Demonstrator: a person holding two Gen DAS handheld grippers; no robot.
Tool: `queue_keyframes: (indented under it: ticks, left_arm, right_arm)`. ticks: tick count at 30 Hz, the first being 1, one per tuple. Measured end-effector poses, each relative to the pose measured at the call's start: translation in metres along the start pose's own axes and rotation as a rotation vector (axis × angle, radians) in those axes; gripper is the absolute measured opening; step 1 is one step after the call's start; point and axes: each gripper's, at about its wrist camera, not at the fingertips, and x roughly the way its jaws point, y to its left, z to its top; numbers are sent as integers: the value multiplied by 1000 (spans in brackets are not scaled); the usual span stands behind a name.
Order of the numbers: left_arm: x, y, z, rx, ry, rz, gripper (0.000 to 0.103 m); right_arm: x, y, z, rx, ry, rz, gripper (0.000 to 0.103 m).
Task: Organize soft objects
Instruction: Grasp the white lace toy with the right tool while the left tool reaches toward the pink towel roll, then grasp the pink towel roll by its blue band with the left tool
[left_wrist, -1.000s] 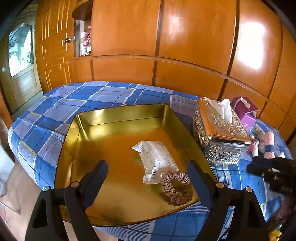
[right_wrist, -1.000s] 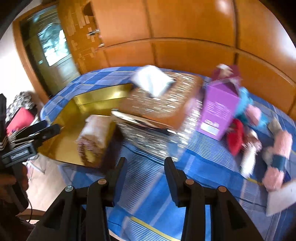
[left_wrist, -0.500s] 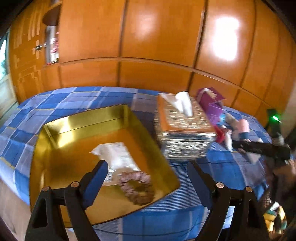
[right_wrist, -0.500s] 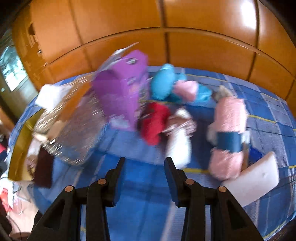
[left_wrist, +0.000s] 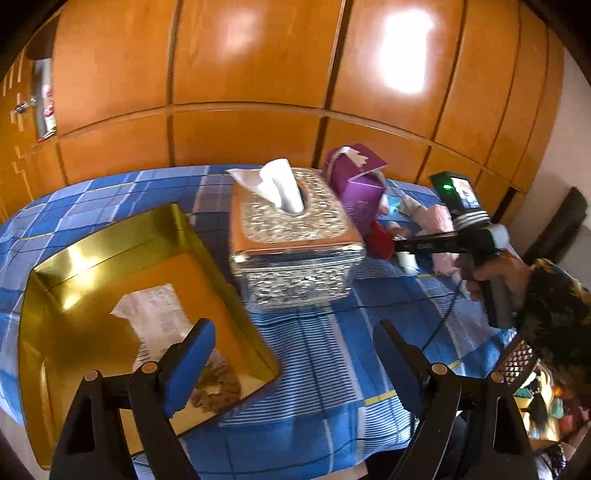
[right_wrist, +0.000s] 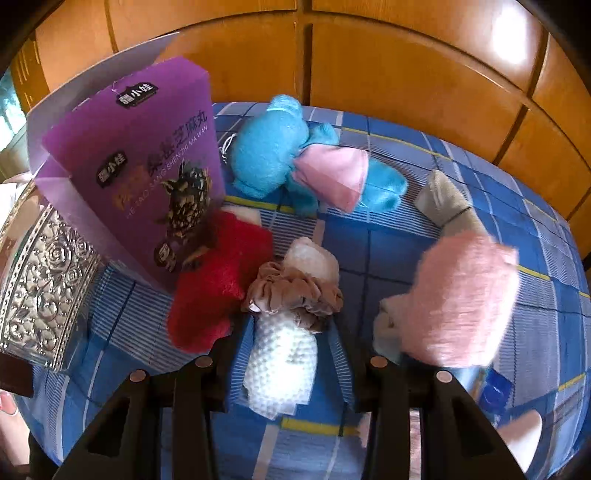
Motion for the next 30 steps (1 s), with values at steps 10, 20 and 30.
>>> queue_keyframes:
  ticks: [10,20,30]
  left_arm:
    - [18,-46,17,90,36,-98,87]
    - [55,-86,37,111,115,-133,86]
    - [107,-138,61,236,139,-128,84]
  right_arm:
    - [0,-22,-3,16,32,-77,25]
    - [-45,-56,7,134,-165,48,25]
    - [-131,-143,-29,525,-506,-55,25]
